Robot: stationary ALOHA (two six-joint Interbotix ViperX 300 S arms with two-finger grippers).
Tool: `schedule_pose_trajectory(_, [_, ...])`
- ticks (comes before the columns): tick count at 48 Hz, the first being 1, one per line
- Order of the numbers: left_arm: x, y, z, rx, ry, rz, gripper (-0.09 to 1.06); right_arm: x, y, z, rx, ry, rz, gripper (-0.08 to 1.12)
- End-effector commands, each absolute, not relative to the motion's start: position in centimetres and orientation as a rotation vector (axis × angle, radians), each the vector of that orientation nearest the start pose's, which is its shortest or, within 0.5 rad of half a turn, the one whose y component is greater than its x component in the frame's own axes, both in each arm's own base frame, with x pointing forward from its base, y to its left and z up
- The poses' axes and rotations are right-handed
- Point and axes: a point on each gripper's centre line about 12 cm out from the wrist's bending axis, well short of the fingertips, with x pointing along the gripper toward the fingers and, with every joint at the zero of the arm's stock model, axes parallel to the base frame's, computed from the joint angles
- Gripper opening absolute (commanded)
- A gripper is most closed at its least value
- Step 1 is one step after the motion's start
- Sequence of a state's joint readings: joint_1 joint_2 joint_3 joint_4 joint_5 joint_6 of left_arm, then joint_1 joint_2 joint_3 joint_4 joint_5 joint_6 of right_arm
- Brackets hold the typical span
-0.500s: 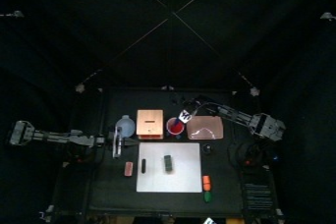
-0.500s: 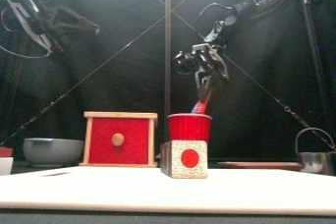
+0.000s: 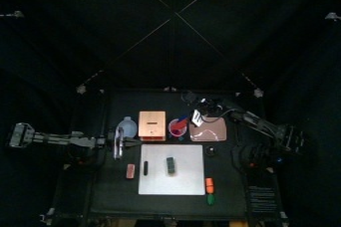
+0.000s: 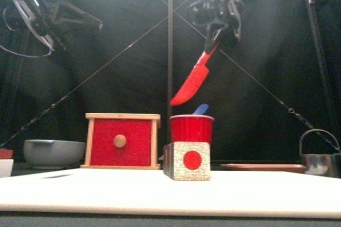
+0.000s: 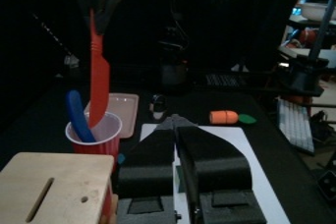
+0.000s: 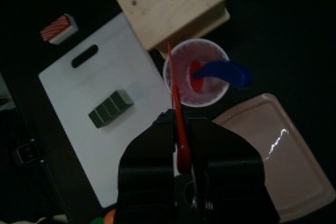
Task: Cut the sushi into 4 pieces with the knife
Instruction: Grasp knife edge with left hand
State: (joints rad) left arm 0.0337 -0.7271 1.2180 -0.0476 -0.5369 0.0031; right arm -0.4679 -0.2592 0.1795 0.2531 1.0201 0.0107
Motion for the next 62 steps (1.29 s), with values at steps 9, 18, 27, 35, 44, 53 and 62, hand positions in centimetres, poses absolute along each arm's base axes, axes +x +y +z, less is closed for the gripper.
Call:
schedule_pose_trajectory(9, [22.8, 1.1, 26.7, -0.043, -0.134, 0.059, 0.82, 30.4, -7.9, 36.7, 0.178, 0.507, -0.249, 0.10])
schedule_pose_trajectory(18, [23.2, 1.2, 26.8, -0.036, -0.126, 0.064, 0.94, 29.4, -4.2, 33.2, 0.038, 0.259, -0.146, 0.10])
schedule_pose_trajectory(27, [24.5, 1.2, 26.6, -0.039, -0.087, 0.062, 0.94, 29.3, -2.6, 31.1, -0.019, 0.109, -0.080, 0.10])
schedule_pose_trajectory(35, [26.4, 1.2, 26.2, -0.038, -0.011, 0.059, 0.94, 29.7, -2.4, 29.9, -0.045, 0.120, -0.068, 0.10])
schedule_pose_trajectory(44, [28.5, 1.2, 25.5, -0.027, 0.044, 0.053, 0.93, 30.2, -2.5, 29.6, -0.059, 0.130, -0.066, 0.10])
schedule_pose_trajectory(53, [30.3, 1.6, 24.5, -0.017, 0.090, 0.061, 0.93, 30.2, -2.5, 29.7, -0.059, 0.127, -0.066, 0.10])
schedule_pose_trajectory(62, [31.5, 2.5, 23.5, -0.009, 0.124, 0.085, 0.89, 30.2, -2.5, 29.6, -0.059, 0.129, -0.066, 0.10])
